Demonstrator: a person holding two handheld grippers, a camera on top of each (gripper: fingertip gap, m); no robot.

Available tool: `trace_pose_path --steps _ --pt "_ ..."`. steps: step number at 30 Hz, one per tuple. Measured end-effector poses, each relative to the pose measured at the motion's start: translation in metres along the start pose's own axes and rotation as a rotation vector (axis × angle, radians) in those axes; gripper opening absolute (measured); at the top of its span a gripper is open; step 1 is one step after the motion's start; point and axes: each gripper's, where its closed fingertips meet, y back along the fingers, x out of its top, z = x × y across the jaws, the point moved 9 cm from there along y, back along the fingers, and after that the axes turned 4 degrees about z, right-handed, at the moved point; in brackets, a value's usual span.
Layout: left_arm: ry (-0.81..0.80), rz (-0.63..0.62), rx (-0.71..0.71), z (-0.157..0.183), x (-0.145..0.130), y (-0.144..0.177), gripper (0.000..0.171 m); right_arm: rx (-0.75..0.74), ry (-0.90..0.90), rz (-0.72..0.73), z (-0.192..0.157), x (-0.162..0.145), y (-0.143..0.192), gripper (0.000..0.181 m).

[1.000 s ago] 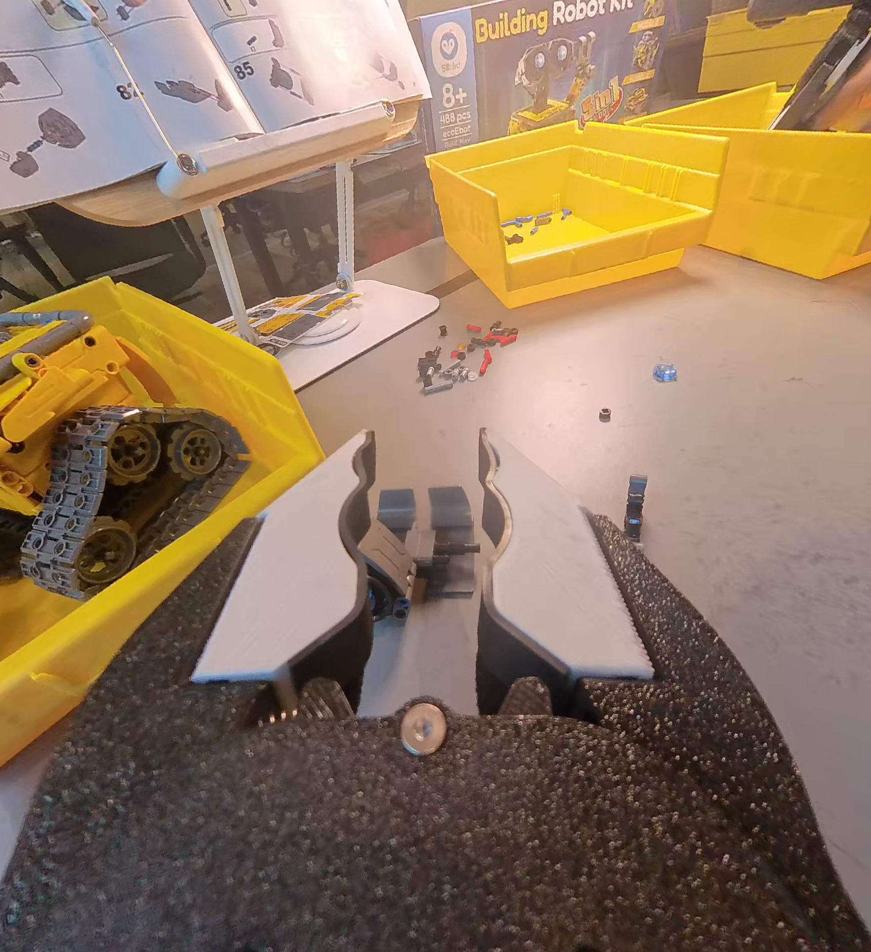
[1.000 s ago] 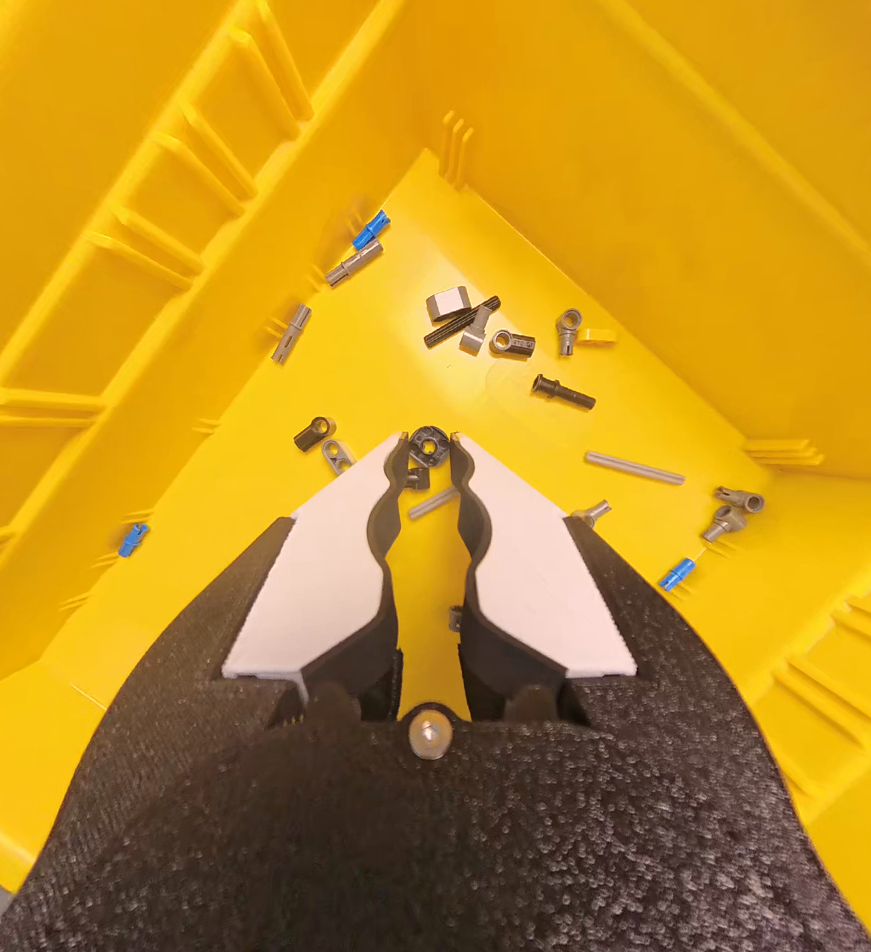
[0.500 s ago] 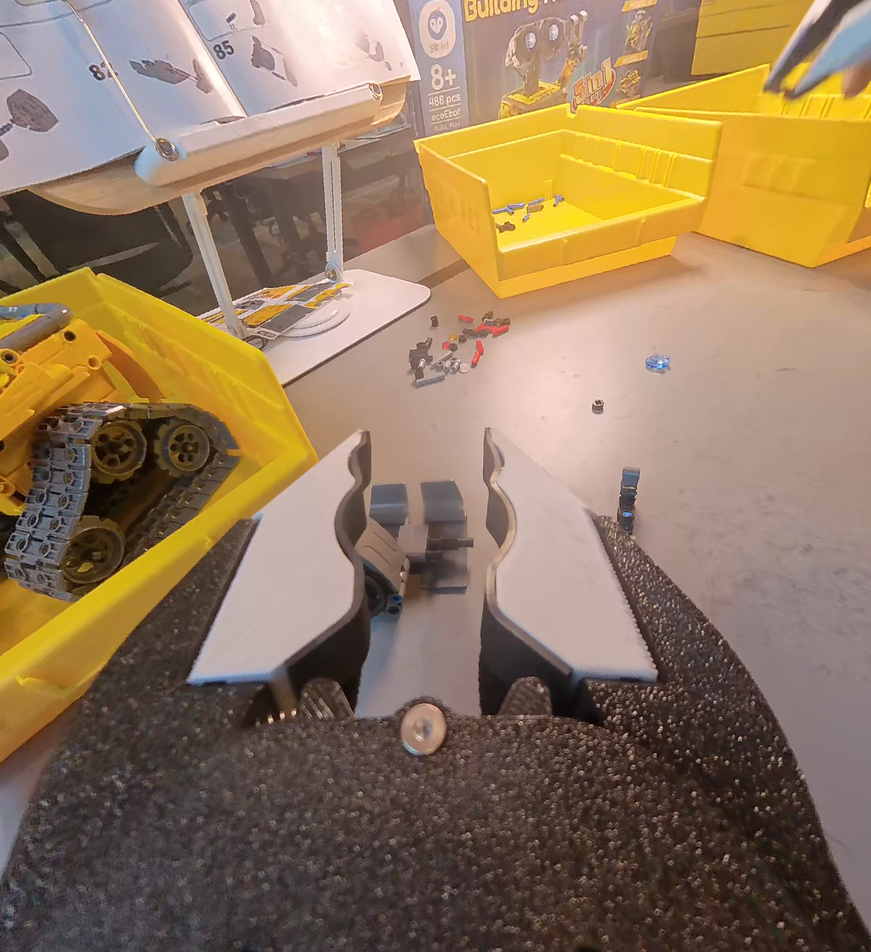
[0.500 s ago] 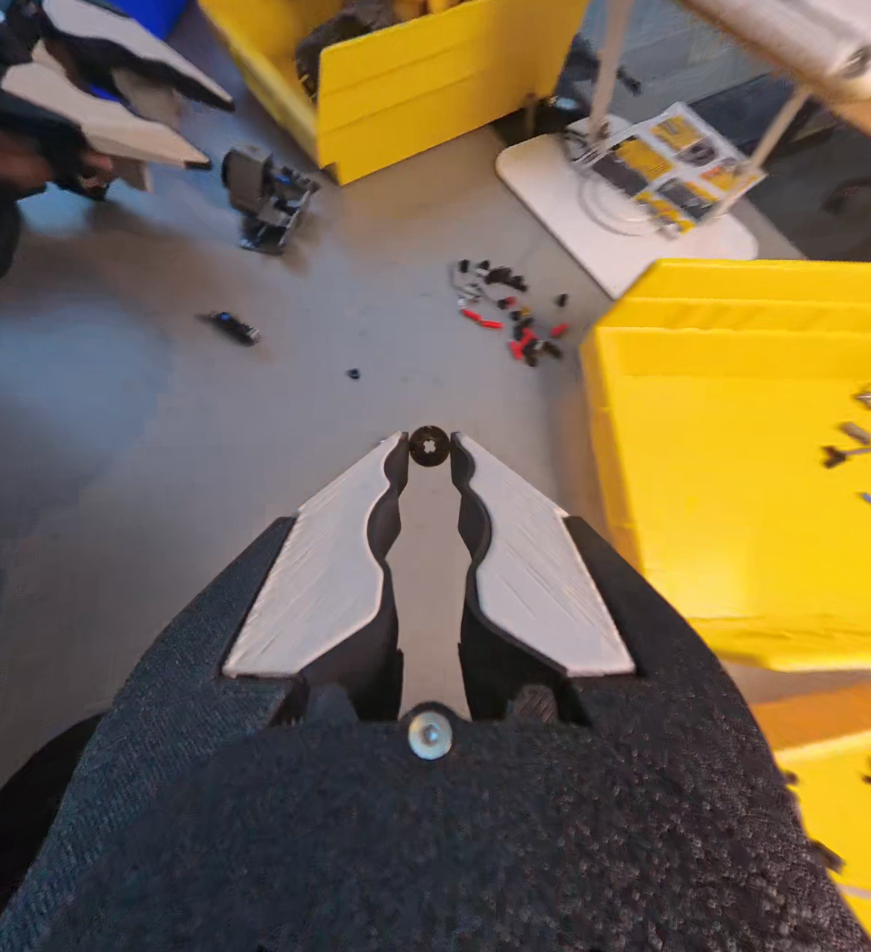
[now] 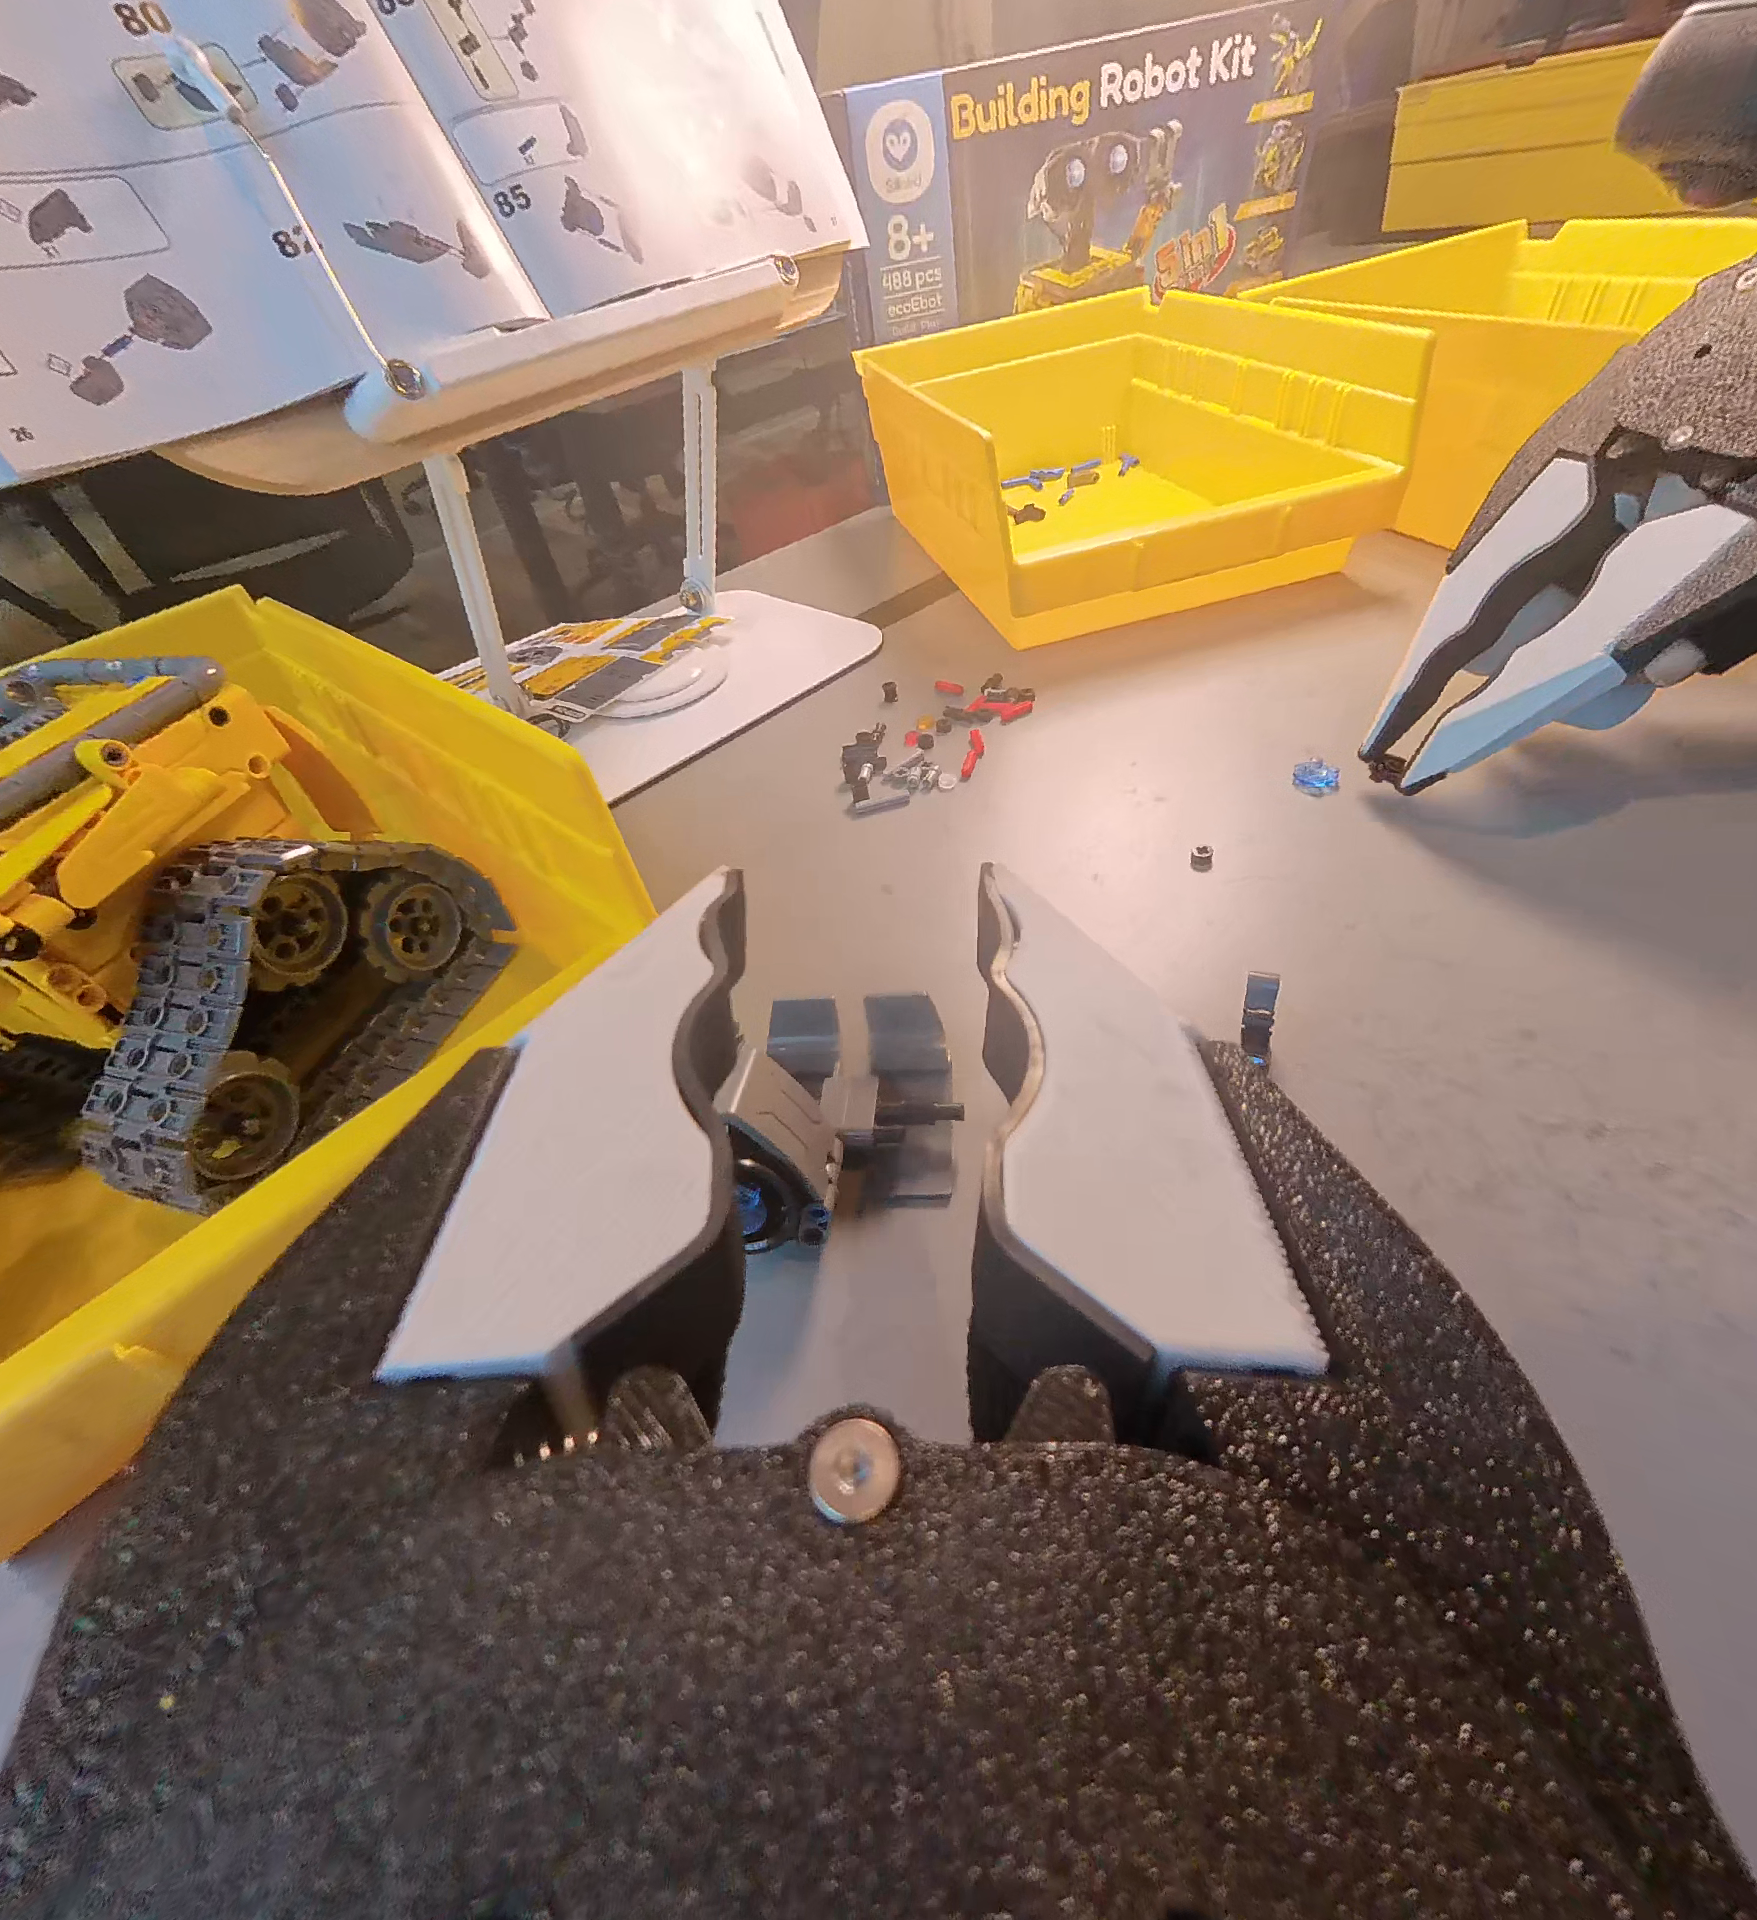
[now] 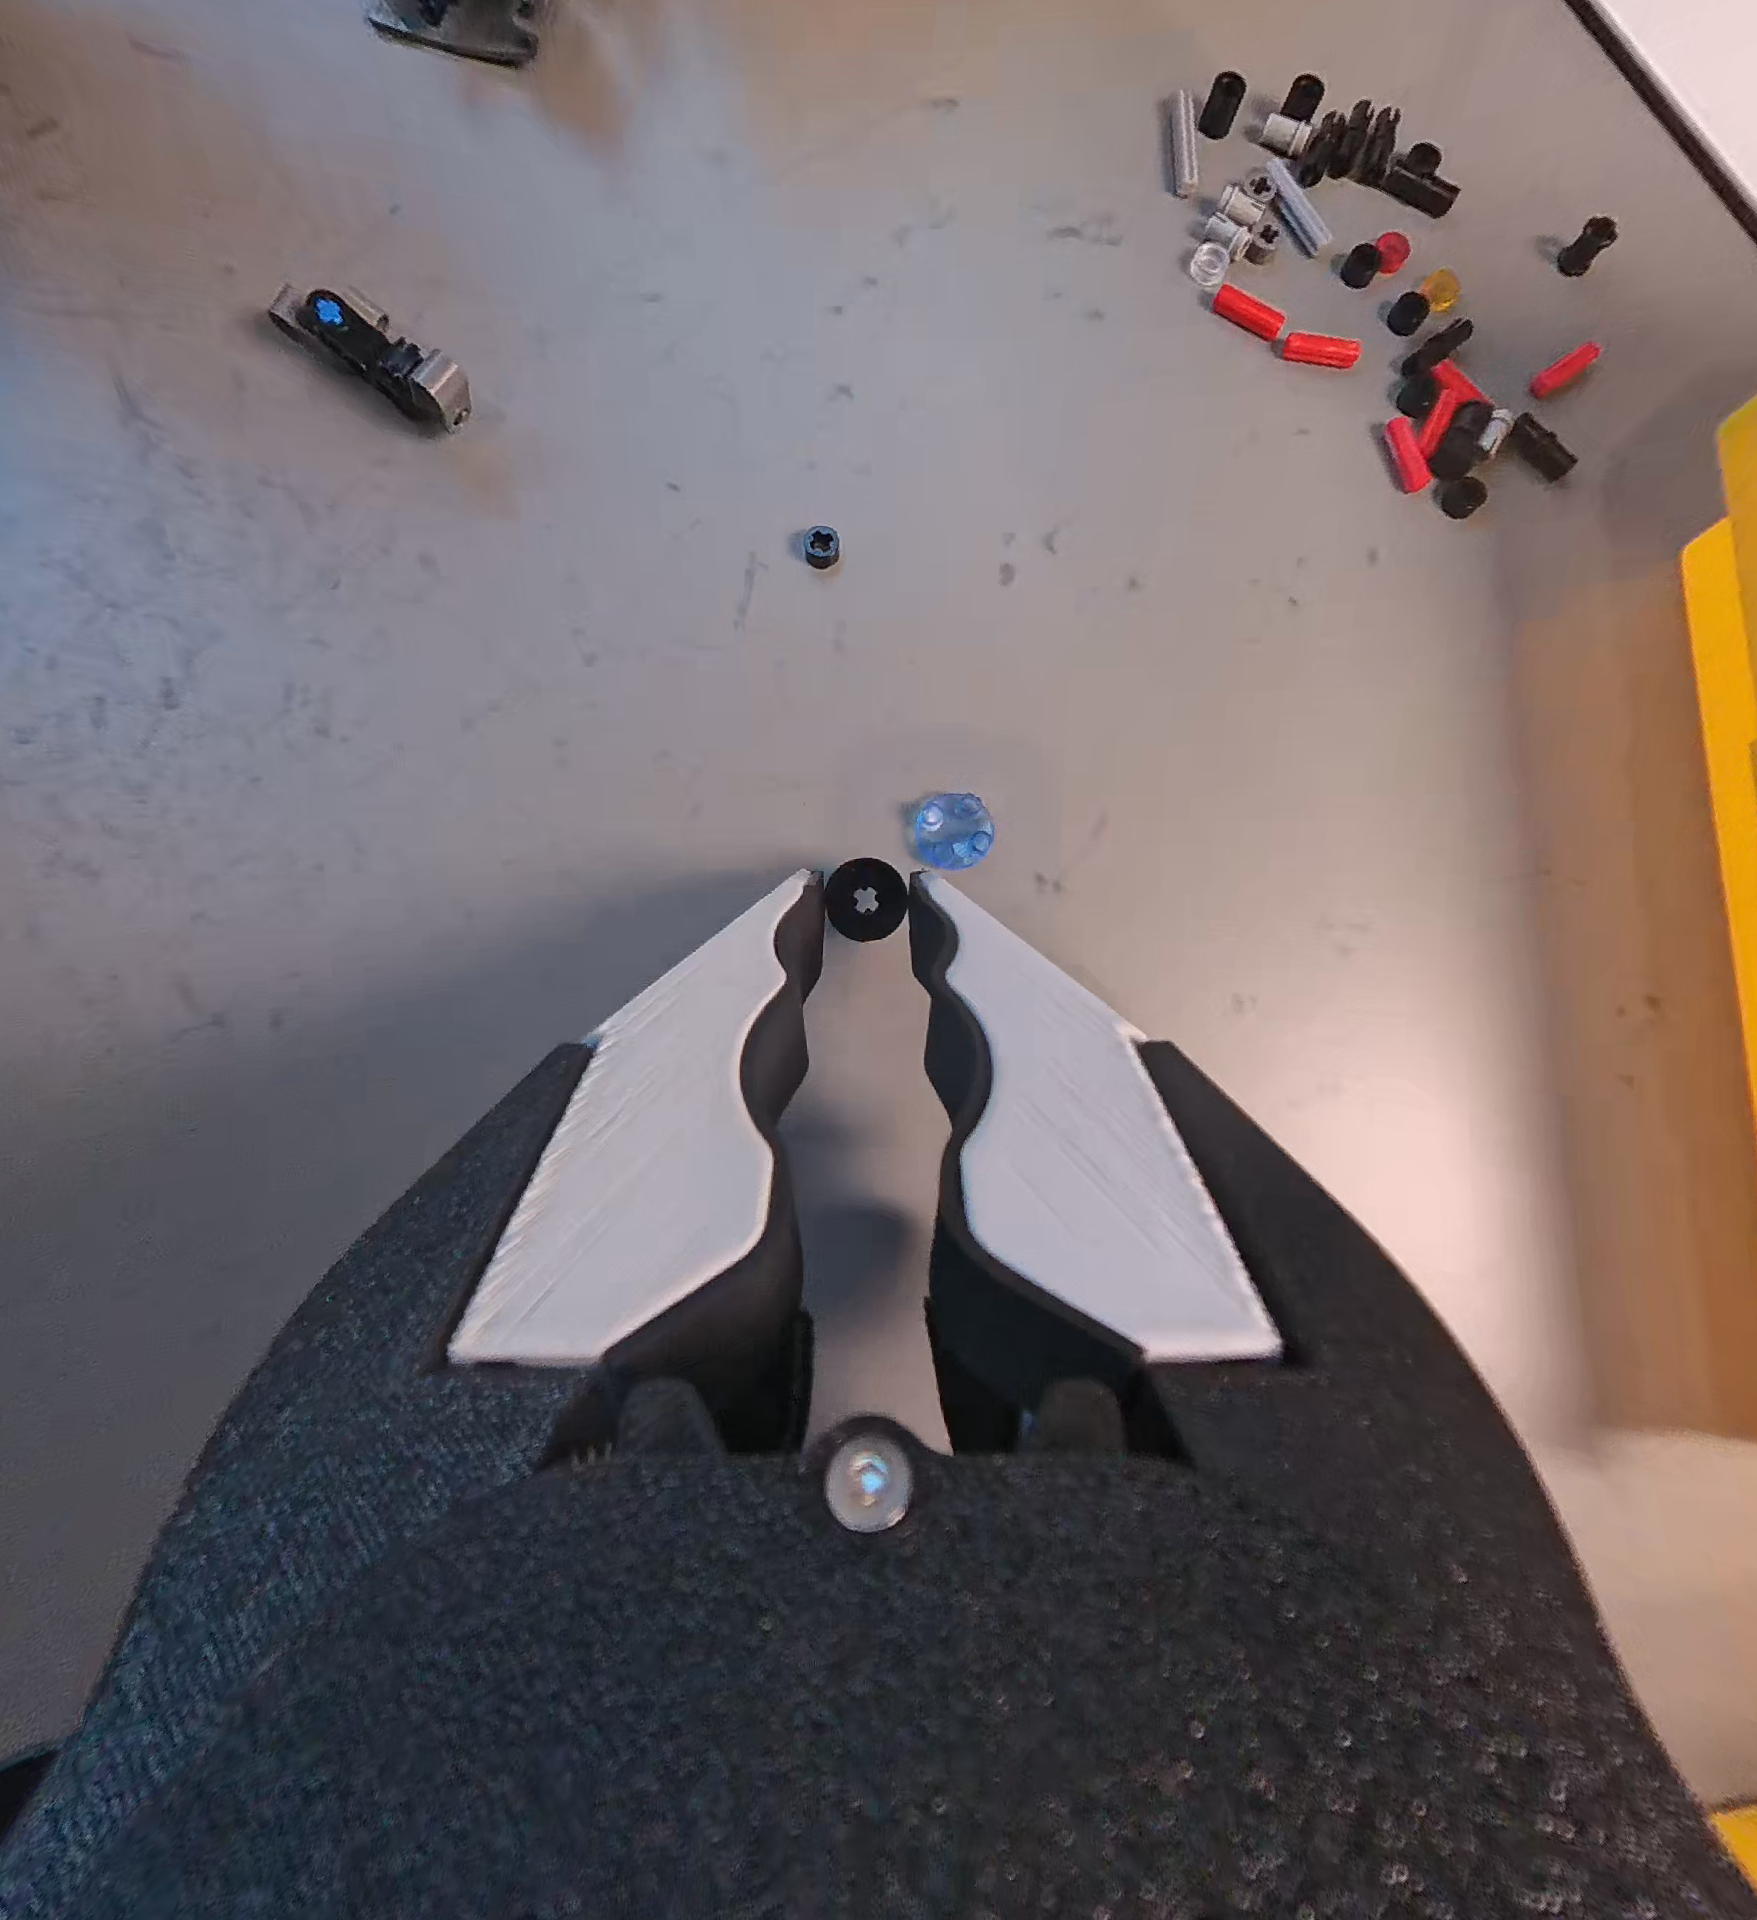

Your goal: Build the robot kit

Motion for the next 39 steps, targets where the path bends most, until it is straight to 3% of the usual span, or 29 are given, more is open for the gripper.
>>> trace_pose_path --steps 21,28,33,39 --pt "0.016 -0.006 0.004 -0.002 -0.002 0.0 0.044 -0.033 0.013 0.032 0.014 0.001 -0.002 0.023" --pt "0.019 -0.012 0.003 -0.002 -0.004 -0.001 0.044 -0.075 -0.007 0.23 0.022 0.02 0.021 0.045" --pt "0.024 -0.017 -0.001 -0.001 -0.005 -0.002 0.044 -0.122 -0.016 0.379 0.025 0.034 0.043 0.051" --pt "0.029 -0.022 -0.011 0.0 -0.006 -0.004 0.045 -0.283 -0.008 0.558 0.039 0.043 0.082 0.059"
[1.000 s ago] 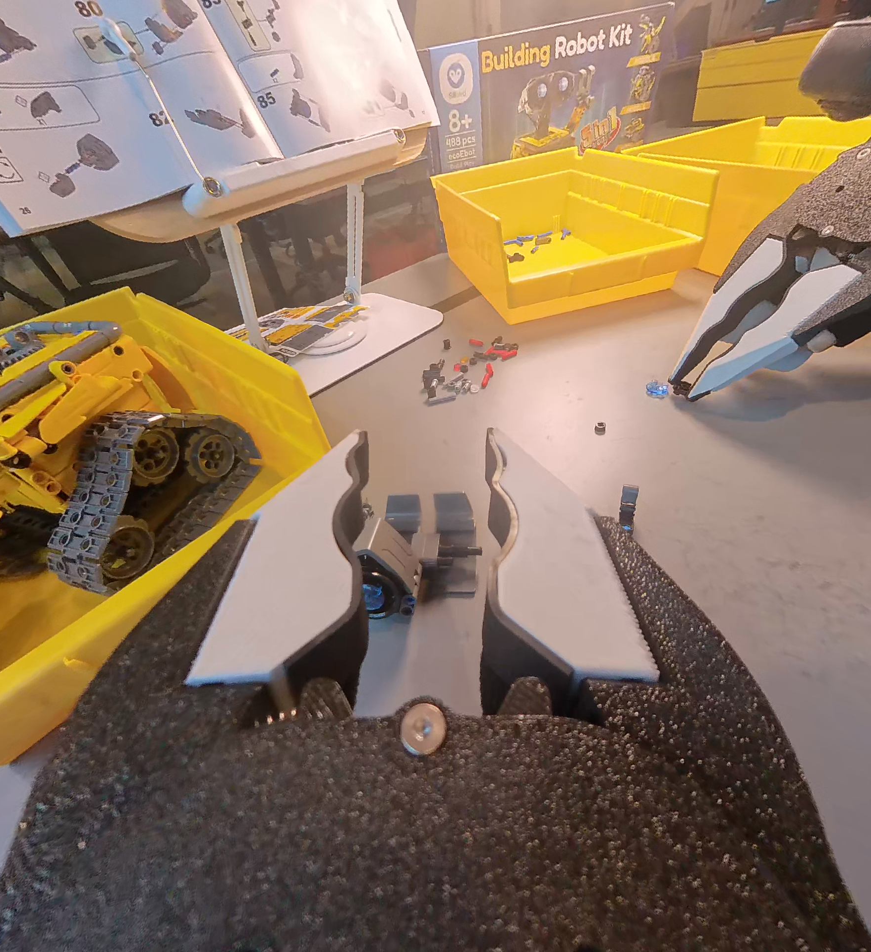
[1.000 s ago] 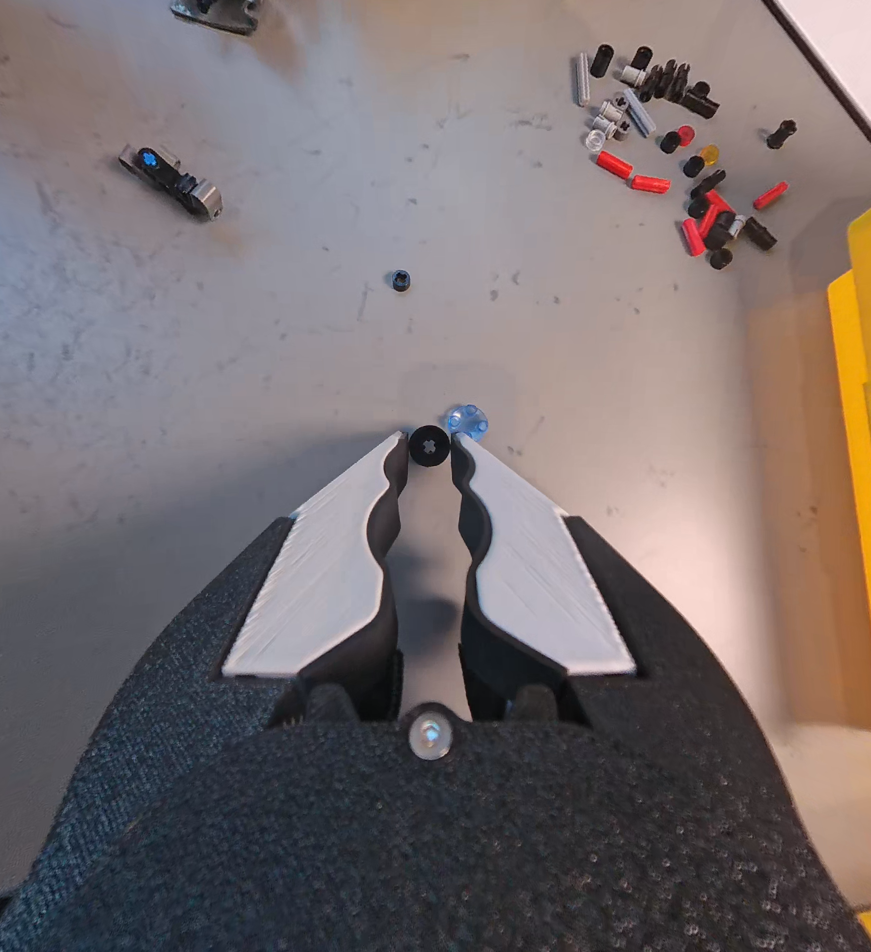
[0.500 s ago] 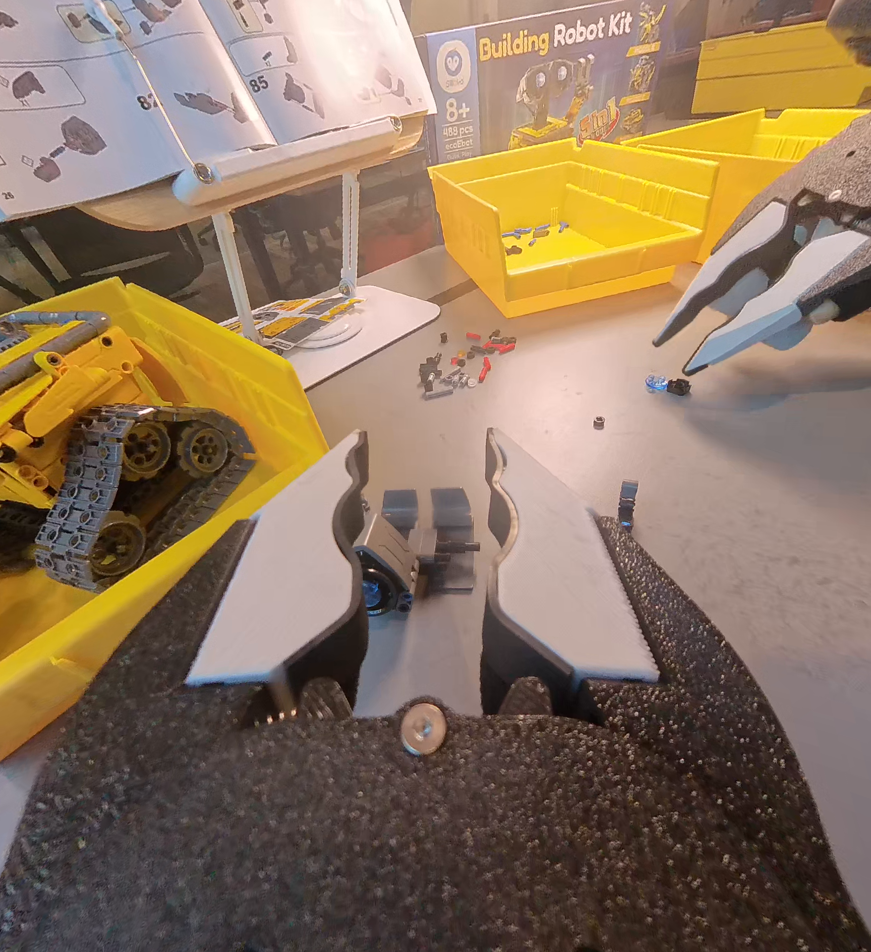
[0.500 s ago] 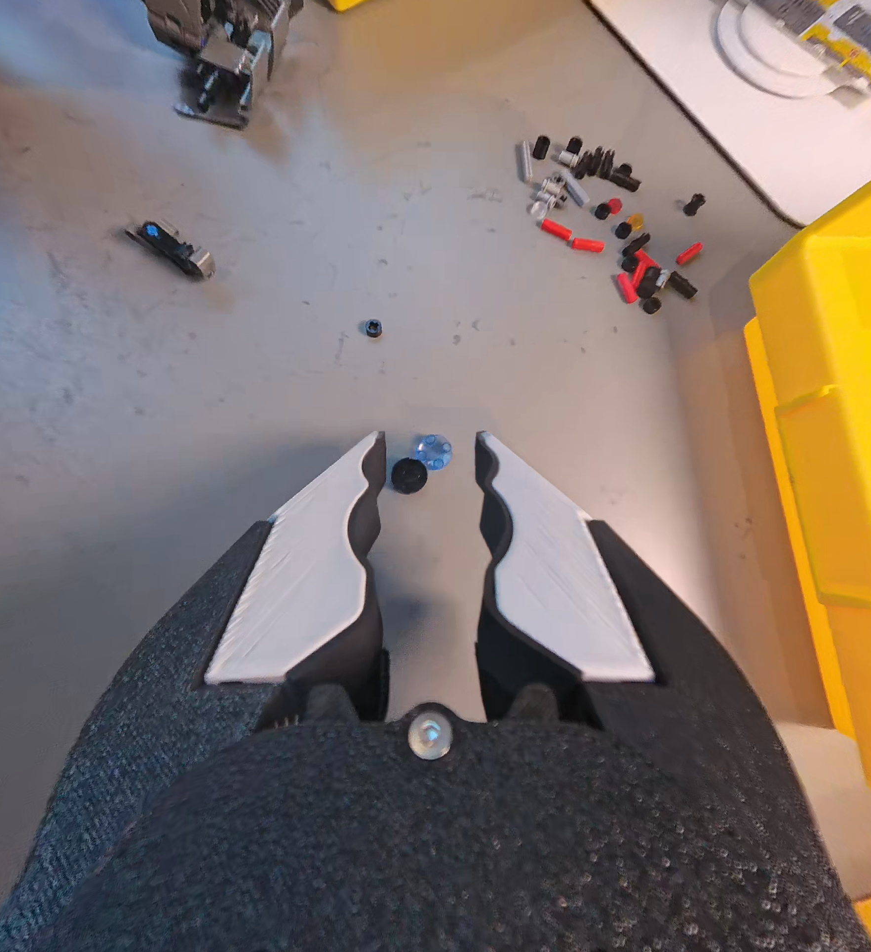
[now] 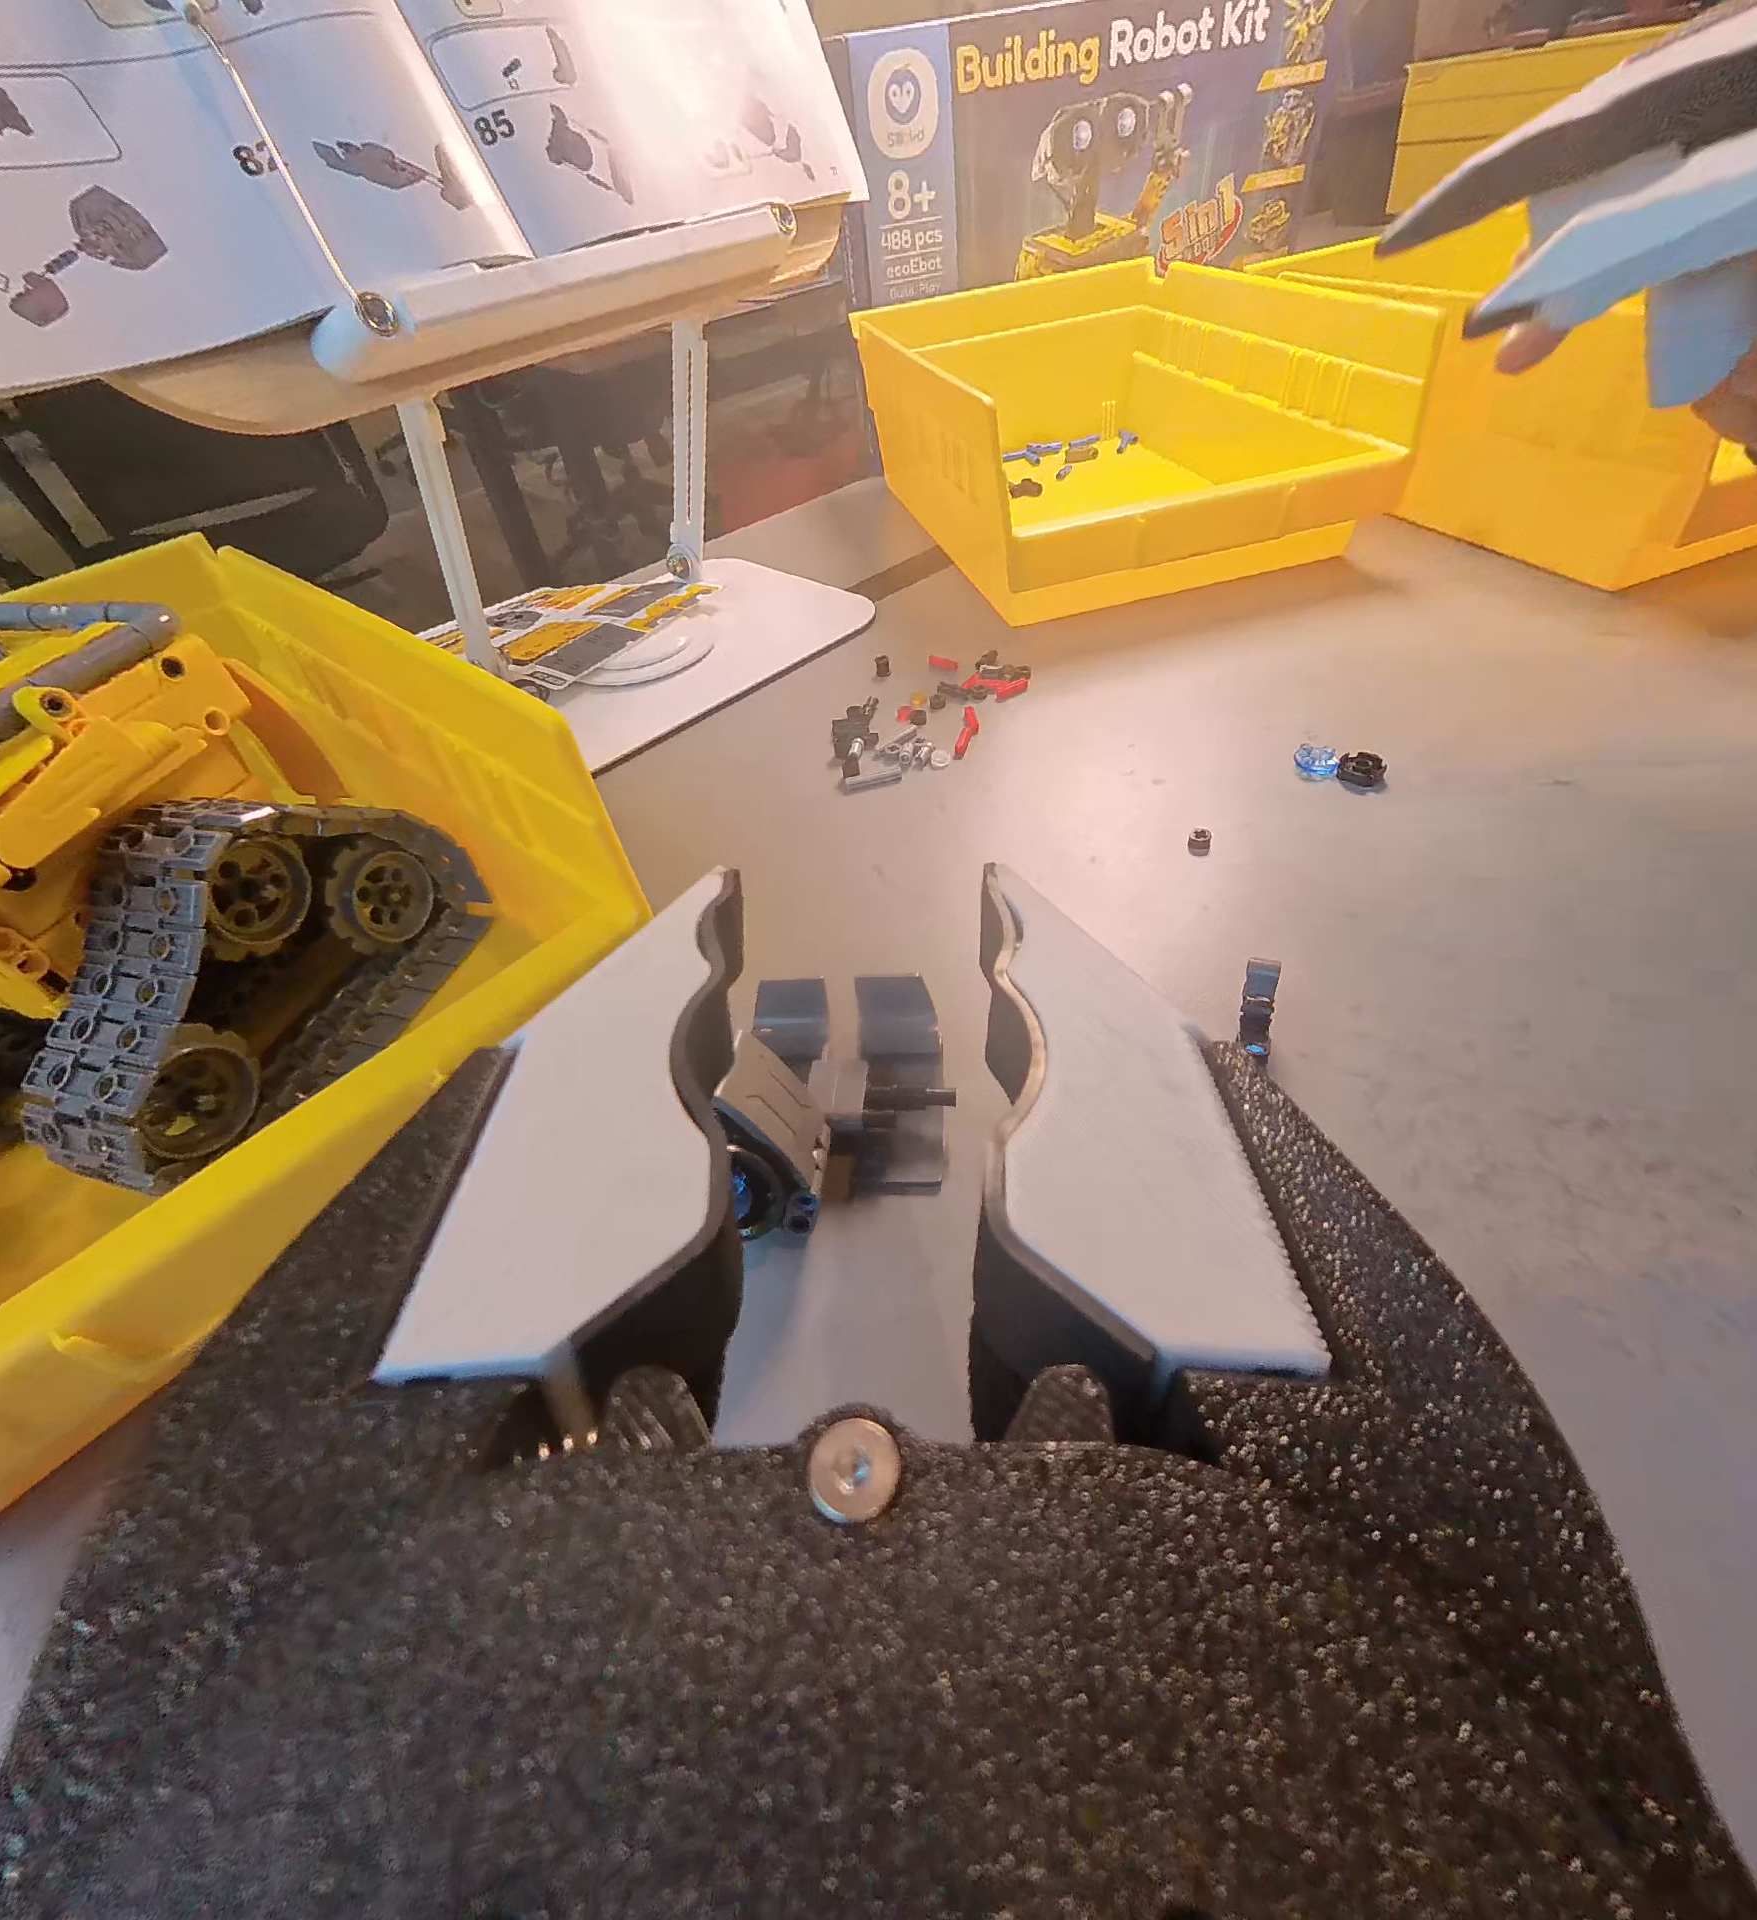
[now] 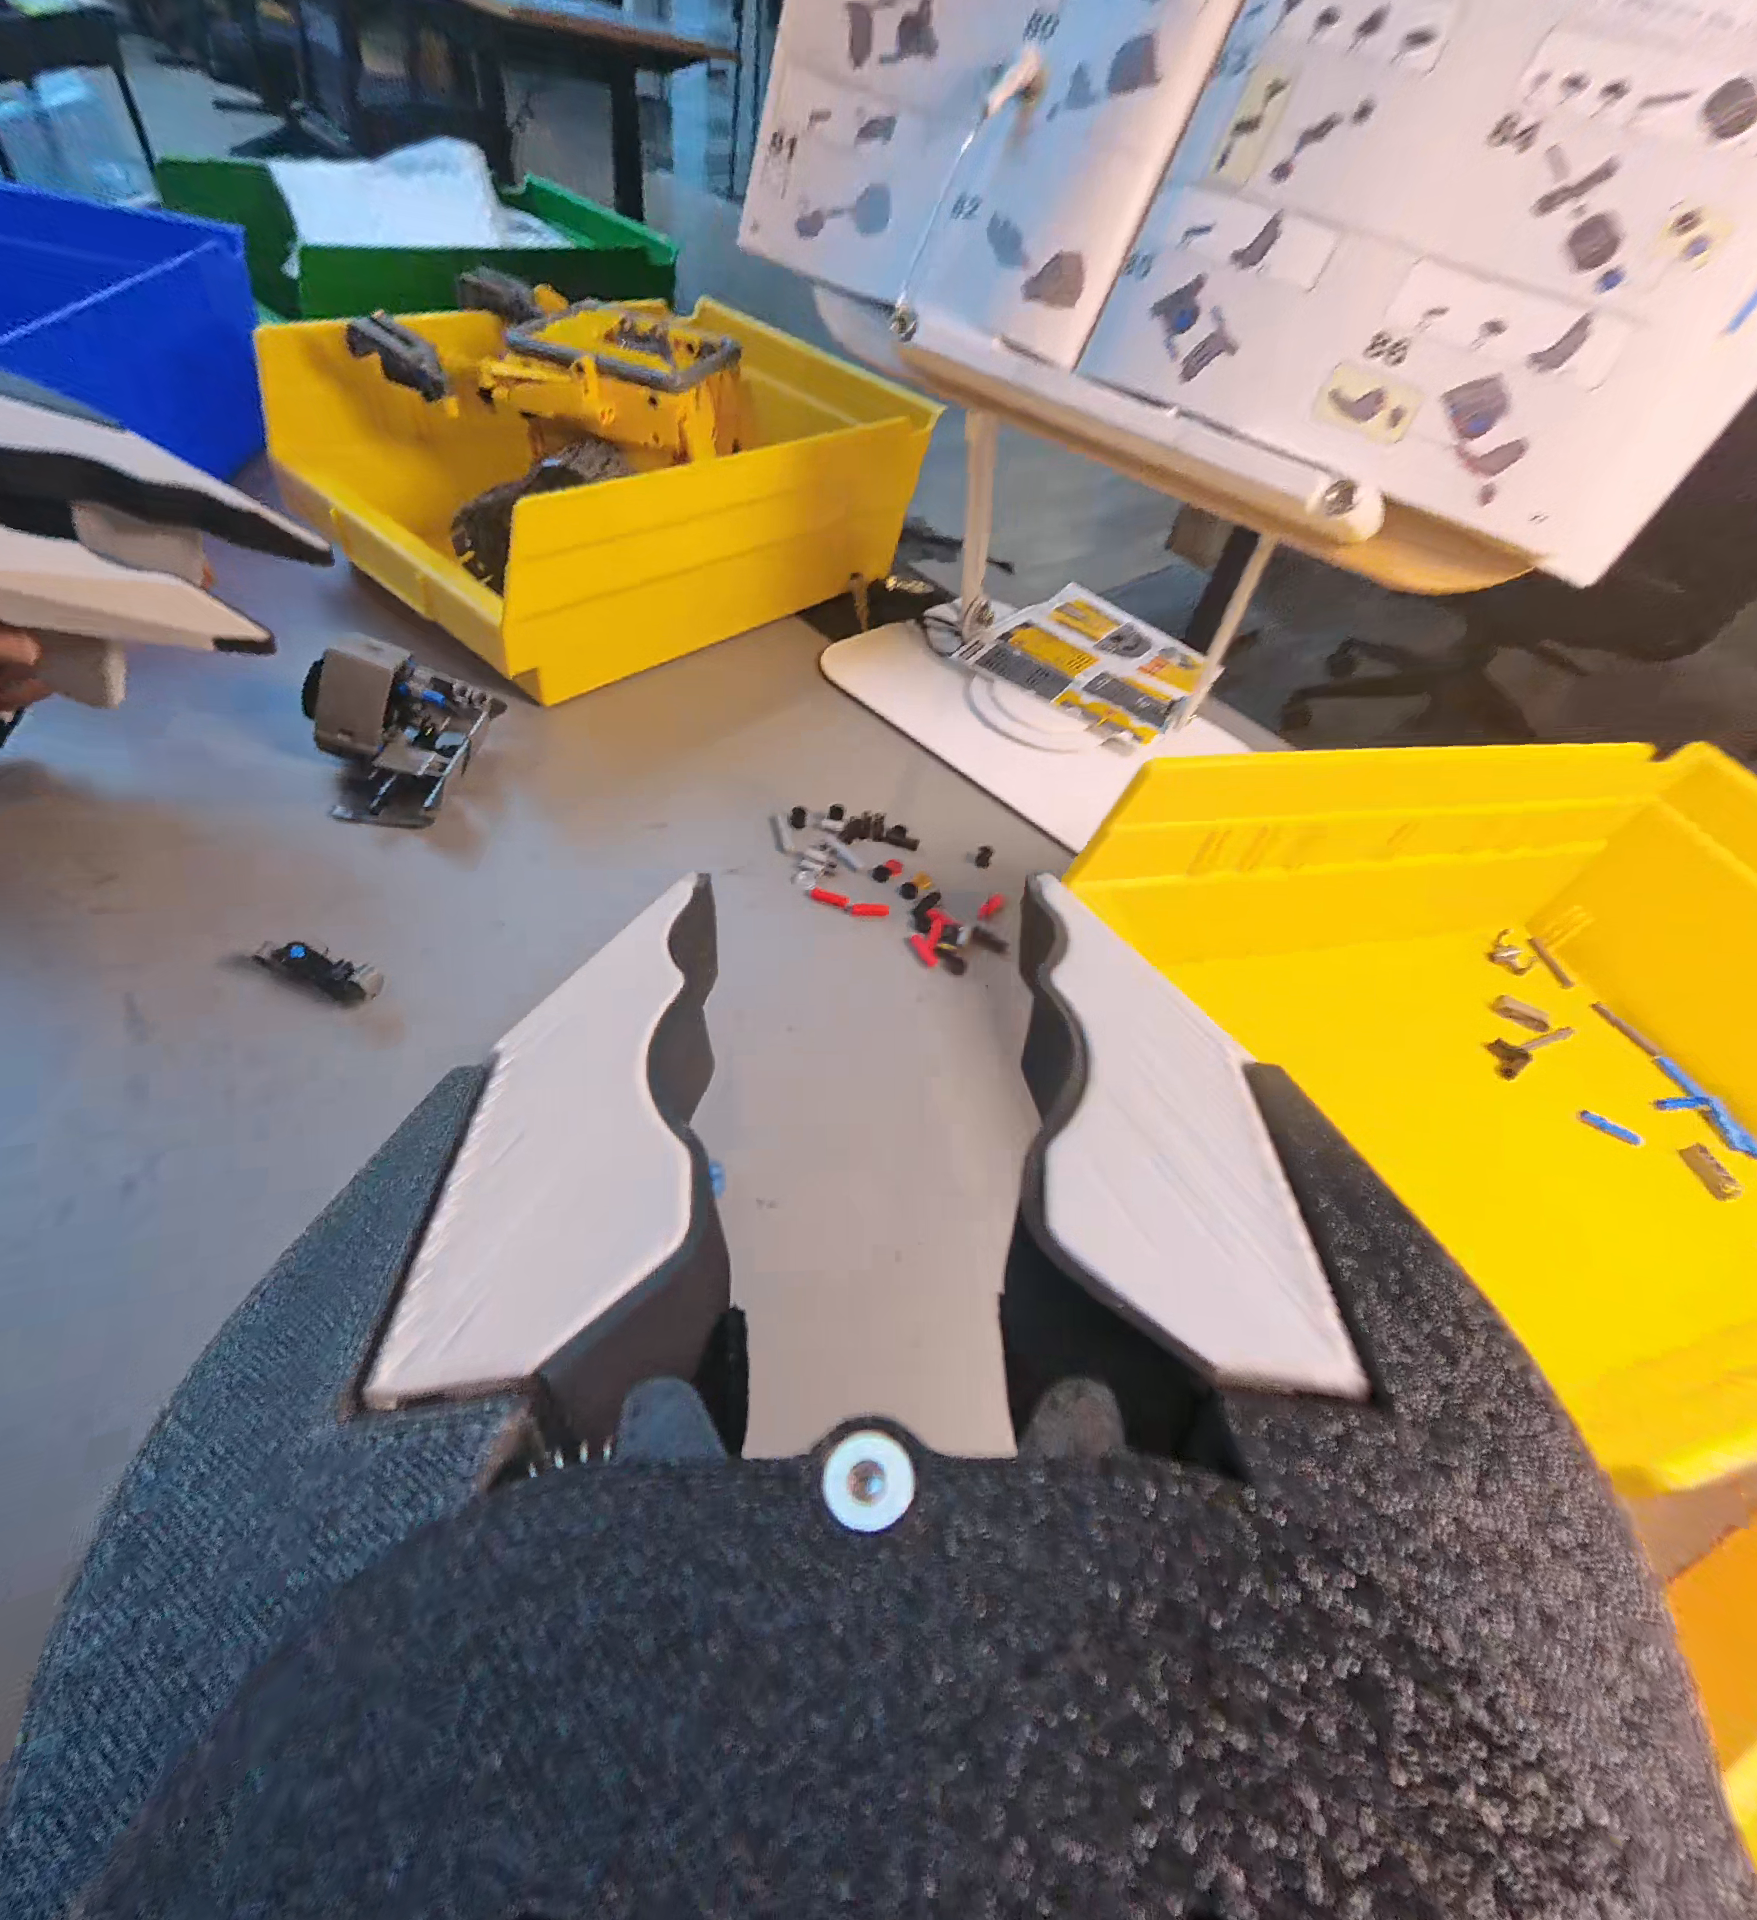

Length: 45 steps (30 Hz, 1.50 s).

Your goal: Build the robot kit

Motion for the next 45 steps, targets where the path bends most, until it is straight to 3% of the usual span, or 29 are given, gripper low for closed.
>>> trace_pose_path --steps 5,10,14,17,24,29,37,45 --pt "-0.005 -0.001 -0.005 0.002 0.0 -0.001 0.045 -0.17 -0.002 0.084 0.048 0.027 0.029 0.053" --pt "-0.003 -0.002 -0.003 0.001 0.0 0.0 0.045 -0.309 0.0 0.076 0.107 0.045 0.048 0.047" --pt "-0.004 -0.012 -0.005 0.001 -0.002 -0.002 0.045 -0.336 0.002 0.021 0.147 0.049 0.04 0.04" --pt "-0.002 -0.022 -0.007 0.002 -0.004 -0.003 0.045 -0.302 -0.068 -0.097 0.179 0.045 0.011 0.033" --pt "-0.006 -0.039 -0.008 0.002 -0.006 -0.005 0.045 -0.311 -0.26 -0.551 0.251 0.001 -0.099 0.021" --pt "0.011 -0.02 -0.006 -0.001 -0.003 0.0 0.044 -0.365 -0.368 -0.664 0.282 -0.04 -0.149 0.021" --pt "0.048 -0.028 -0.042 0.0 -0.004 -0.002 0.045 -0.511 -0.522 -0.656 0.316 -0.09 -0.167 0.021" --pt "0.066 -0.039 -0.059 0.001 -0.006 -0.003 0.045 -0.568 -0.497 -0.63 0.319 -0.113 -0.175 0.017"
